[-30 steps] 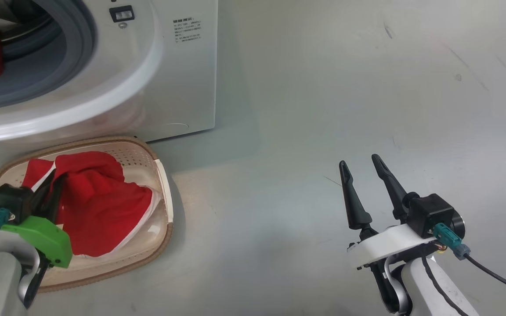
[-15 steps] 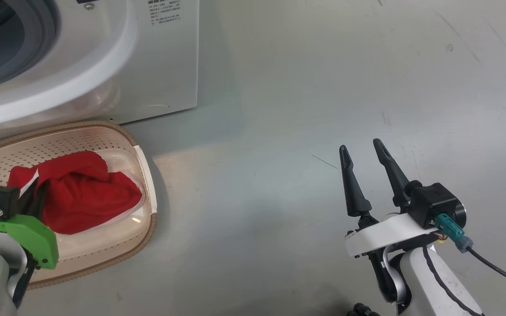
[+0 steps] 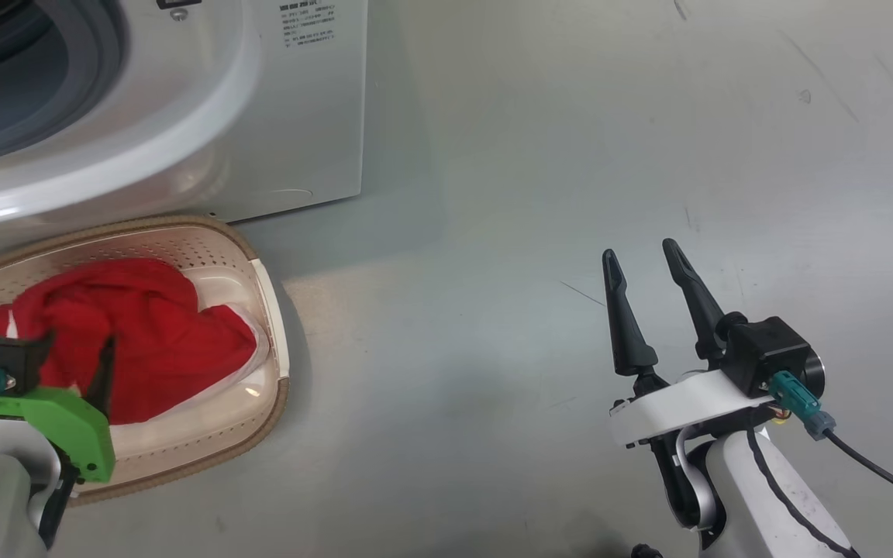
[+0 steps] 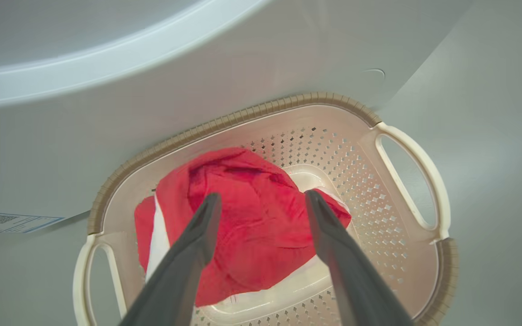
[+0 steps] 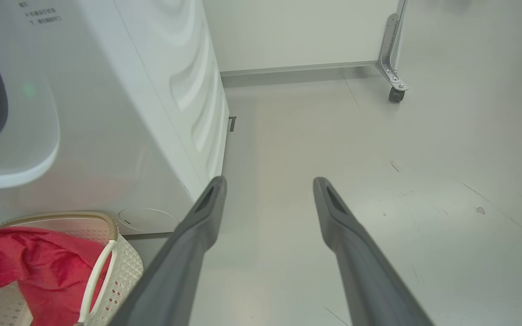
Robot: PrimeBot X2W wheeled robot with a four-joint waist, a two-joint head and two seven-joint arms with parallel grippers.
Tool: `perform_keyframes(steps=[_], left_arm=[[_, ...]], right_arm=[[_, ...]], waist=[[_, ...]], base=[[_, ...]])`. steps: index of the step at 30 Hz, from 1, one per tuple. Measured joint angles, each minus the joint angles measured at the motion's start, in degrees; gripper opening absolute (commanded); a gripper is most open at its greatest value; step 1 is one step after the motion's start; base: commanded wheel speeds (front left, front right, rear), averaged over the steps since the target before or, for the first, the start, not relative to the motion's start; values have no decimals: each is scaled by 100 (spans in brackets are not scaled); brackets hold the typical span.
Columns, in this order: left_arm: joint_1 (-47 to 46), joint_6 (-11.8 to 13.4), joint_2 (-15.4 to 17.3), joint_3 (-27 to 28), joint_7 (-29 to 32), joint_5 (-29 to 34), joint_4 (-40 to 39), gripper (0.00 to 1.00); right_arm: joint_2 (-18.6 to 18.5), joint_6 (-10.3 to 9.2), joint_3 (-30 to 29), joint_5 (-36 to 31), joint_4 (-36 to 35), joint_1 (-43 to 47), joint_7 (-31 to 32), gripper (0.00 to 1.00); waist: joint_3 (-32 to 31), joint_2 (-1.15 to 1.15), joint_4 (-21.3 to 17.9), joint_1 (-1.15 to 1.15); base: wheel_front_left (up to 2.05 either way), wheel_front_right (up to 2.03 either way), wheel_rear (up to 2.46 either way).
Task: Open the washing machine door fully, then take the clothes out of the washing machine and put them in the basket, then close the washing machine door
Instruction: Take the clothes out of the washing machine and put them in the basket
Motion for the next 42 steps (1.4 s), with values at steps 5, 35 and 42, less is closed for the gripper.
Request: perform_keyframes(steps=[5,35,42], left_arm=[[-3,0,-93,-38,-52,-66,111,100],[335,0,-605,-9,-160,-166,-1062,100],[780,0,-713,235,-162,-149,-1511,100]], right_arm=[[0,0,1,-1,65,1,0,100],[-91,220,-533,-67,550,297,0,100],[-101,302,-647,-36,646,633,0,100]], waist=[[-126,0,62,0],[-1591,0,1072,0],[-2063,0,1409,0]], base=[[0,0,0],[0,0,0],[0,0,0]])
